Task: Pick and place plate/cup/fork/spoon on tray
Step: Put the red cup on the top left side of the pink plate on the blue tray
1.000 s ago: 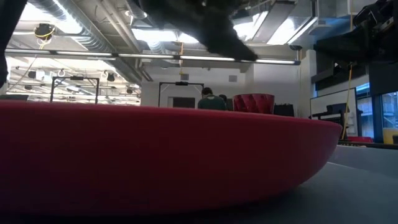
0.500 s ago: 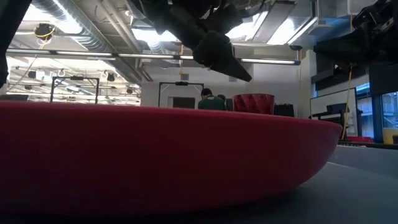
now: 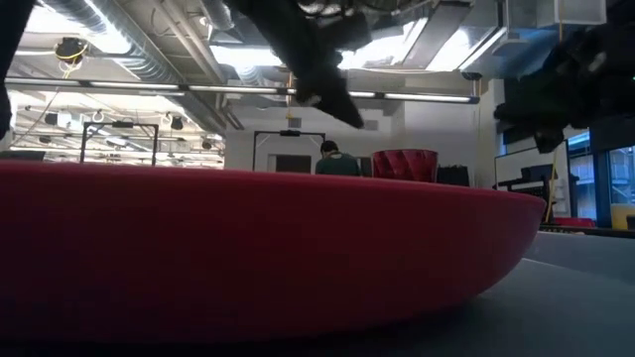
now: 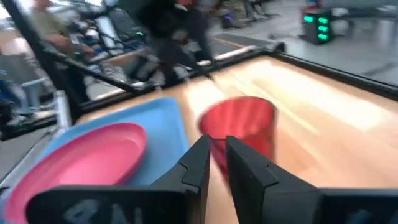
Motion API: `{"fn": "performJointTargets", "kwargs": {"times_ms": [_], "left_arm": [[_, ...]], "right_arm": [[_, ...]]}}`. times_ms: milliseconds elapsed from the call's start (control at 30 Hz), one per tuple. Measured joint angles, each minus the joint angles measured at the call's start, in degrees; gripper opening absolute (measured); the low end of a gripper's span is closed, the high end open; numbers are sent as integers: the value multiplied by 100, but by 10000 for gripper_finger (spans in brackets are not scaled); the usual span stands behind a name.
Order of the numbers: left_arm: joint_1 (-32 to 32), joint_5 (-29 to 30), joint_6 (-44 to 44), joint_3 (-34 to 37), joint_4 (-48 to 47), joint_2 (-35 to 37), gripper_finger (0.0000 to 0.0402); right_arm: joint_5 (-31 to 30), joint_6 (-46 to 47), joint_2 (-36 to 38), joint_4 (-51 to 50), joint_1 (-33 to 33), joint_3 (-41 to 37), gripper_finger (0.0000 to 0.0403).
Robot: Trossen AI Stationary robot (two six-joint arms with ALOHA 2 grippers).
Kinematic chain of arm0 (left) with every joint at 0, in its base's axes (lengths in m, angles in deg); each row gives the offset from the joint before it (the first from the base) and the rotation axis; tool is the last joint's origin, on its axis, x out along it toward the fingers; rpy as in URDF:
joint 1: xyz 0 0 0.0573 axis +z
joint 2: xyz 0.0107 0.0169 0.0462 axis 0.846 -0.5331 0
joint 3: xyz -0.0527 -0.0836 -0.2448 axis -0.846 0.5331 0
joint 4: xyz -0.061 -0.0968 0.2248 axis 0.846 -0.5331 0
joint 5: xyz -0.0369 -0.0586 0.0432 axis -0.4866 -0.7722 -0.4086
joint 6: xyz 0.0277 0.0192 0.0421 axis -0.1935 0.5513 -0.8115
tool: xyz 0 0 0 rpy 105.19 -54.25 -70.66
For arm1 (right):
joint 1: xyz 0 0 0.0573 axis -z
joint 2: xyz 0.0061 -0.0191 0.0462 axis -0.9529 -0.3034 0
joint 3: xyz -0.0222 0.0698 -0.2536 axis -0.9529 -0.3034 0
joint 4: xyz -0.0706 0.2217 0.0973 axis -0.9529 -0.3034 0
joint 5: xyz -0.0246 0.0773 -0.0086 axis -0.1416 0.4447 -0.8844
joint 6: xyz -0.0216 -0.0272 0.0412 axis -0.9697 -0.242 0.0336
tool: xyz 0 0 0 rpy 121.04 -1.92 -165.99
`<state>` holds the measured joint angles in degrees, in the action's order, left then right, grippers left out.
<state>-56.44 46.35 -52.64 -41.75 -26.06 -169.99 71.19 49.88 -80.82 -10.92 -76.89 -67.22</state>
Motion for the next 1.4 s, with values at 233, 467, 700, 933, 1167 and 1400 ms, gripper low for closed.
{"fn": "performJointTargets", "kwargs": {"times_ms": [233,467,700,933,1167,1400], "left_arm": [[-340,282,537,-1,-1025,676,51],[-417,285,947,2,-1938,808,51],[-323,291,1566,4,-2808,769,51],[-345,291,2180,4,-3675,769,51],[-421,439,2590,5,-4358,769,51],[-443,318,2989,742,-4535,1255,51]], "right_arm": [[-674,825,-889,178,26,45,57],[-688,869,-2018,413,219,586,57],[-656,689,-3155,-264,479,1355,57],[-504,1278,-4279,-341,737,1438,57],[-176,1539,-5236,428,878,1440,57],[-171,1565,-5743,771,993,1440,57]]}}
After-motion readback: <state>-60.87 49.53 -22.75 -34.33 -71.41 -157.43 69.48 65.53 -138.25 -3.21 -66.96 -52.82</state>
